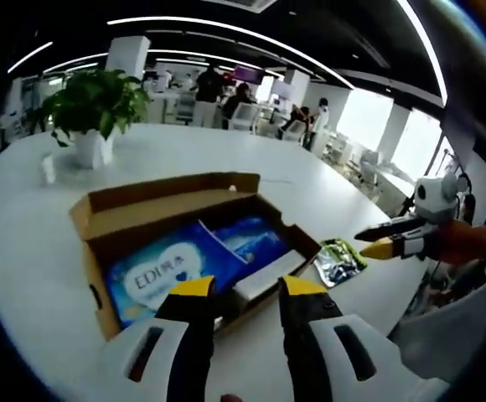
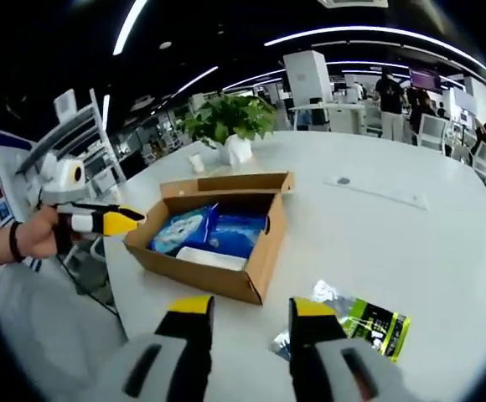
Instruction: Operate the shoe box by opening the lid, removing the specified soft item, and placing it in the target area until the item is outside and the box remains undamaged.
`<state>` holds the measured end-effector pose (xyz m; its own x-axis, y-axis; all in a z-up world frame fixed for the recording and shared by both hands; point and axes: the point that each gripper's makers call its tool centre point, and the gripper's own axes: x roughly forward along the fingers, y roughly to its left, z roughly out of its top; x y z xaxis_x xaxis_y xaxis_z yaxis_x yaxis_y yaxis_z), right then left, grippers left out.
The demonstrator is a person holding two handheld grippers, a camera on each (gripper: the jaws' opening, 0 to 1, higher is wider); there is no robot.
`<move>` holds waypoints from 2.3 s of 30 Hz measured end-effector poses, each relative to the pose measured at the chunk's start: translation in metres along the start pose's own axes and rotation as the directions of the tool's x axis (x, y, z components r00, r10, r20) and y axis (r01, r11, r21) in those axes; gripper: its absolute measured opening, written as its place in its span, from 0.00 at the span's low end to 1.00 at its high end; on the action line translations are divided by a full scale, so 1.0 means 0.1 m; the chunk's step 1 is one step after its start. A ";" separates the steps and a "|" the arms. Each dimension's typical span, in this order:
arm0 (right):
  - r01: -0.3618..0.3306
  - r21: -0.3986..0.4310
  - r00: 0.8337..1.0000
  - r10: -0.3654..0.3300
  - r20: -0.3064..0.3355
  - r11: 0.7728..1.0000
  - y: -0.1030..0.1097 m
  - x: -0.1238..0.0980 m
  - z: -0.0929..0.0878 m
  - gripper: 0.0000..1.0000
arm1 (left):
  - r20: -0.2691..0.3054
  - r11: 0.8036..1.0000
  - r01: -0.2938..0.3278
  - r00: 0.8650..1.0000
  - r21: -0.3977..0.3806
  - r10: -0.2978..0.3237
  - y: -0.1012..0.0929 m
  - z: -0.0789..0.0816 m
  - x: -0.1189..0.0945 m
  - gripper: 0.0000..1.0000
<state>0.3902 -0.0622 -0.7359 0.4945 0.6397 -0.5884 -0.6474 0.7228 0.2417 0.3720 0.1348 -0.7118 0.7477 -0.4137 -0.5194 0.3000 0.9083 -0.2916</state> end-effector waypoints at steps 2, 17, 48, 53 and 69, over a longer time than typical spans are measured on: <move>-0.010 -0.008 1.000 0.010 -0.002 1.000 0.05 0.03 0.03 0.33 | 0.005 1.000 -0.003 1.000 -0.010 0.003 0.03 0.00 -0.01 0.29; -0.082 -0.047 0.996 0.081 -0.021 0.996 0.34 0.41 0.21 0.32 | 0.028 0.998 -0.029 0.999 -0.051 0.030 0.13 0.03 -0.06 0.30; -0.219 -0.088 0.974 0.213 -0.072 0.972 0.81 1.28 0.63 0.32 | 0.009 0.999 -0.038 0.999 -0.015 0.038 0.14 -0.01 -0.07 0.35; -0.231 -0.089 0.970 0.223 -0.092 0.969 0.83 1.40 0.59 0.32 | 0.013 0.999 -0.043 0.999 -0.021 0.043 0.16 0.00 -0.08 0.35; -0.244 -0.068 0.965 0.236 -0.116 0.967 0.86 1.69 0.53 0.32 | 0.020 0.998 -0.060 0.998 -0.036 0.060 0.23 0.00 -0.10 0.35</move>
<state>0.4489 0.1215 -0.7739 0.2576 0.7574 -0.6000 -0.7867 0.5249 0.3249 0.3713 0.1599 -0.7137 0.7760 -0.3568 -0.5202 0.2332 0.9285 -0.2891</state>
